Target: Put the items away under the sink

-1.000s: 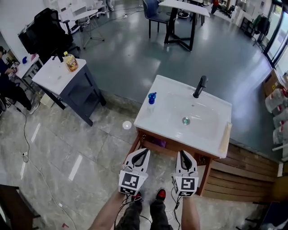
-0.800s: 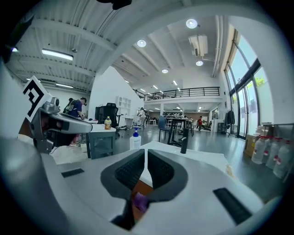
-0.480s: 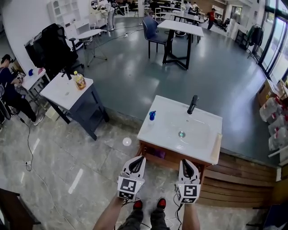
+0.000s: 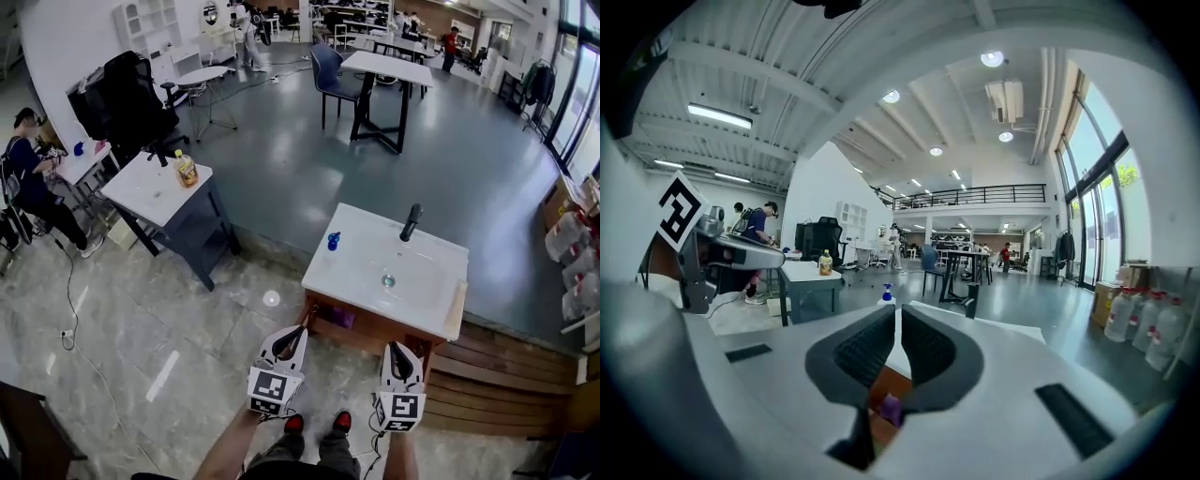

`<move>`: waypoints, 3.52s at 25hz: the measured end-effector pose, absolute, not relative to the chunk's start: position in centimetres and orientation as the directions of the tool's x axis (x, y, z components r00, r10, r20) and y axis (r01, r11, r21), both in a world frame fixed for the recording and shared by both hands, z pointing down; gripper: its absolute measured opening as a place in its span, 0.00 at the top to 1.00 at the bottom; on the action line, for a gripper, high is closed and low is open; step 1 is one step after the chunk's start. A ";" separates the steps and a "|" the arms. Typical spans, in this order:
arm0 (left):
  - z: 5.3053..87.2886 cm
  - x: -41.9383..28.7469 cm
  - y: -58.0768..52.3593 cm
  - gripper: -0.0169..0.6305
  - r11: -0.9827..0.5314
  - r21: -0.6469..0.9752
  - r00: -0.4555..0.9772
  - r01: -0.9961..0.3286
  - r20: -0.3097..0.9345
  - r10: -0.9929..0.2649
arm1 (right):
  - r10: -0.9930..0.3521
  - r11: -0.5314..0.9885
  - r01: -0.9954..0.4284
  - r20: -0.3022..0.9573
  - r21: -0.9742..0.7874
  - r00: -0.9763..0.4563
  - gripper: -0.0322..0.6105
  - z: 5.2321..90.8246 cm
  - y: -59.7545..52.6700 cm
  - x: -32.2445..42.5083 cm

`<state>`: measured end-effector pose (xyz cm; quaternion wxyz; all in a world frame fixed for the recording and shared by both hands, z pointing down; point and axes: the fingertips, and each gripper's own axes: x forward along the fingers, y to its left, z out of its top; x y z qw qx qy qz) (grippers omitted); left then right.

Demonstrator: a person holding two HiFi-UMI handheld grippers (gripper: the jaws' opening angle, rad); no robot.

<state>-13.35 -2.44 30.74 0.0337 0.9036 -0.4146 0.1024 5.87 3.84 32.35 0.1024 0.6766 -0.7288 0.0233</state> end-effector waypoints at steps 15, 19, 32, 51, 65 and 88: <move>30.0 -15.6 -2.5 0.96 -0.676 -0.014 0.660 -0.736 0.206 -0.723 | -0.984 0.056 -0.993 0.172 0.107 -0.037 0.88 31.4 3.6 3.4; 29.7 -16.5 -3.0 0.96 -0.685 -0.016 0.669 -0.729 0.197 -0.717 | -0.987 0.039 -0.993 0.162 0.108 -0.021 0.88 30.9 2.9 2.7; 29.5 -17.7 -8.6 0.96 -0.630 -0.003 0.620 -0.776 0.173 -0.765 | -0.983 0.131 -0.988 0.142 0.080 -0.119 0.88 30.4 -5.0 0.5; 35.4 -14.3 -21.9 0.96 -0.476 0.030 0.463 -0.879 0.297 -0.835 | -0.904 0.375 -0.927 0.231 0.026 -0.359 0.88 36.8 -23.0 1.5; 38.8 -14.1 -25.0 0.96 -0.402 0.043 0.389 -0.915 0.364 -0.846 | -0.848 0.479 -0.877 0.243 -0.034 -0.472 0.74 41.5 -27.9 0.2; 41.1 -14.9 -27.0 0.96 -0.337 0.036 0.322 -0.941 0.410 -0.853 | -0.814 0.548 -0.836 0.207 -0.037 -0.543 0.66 42.5 -32.0 -1.6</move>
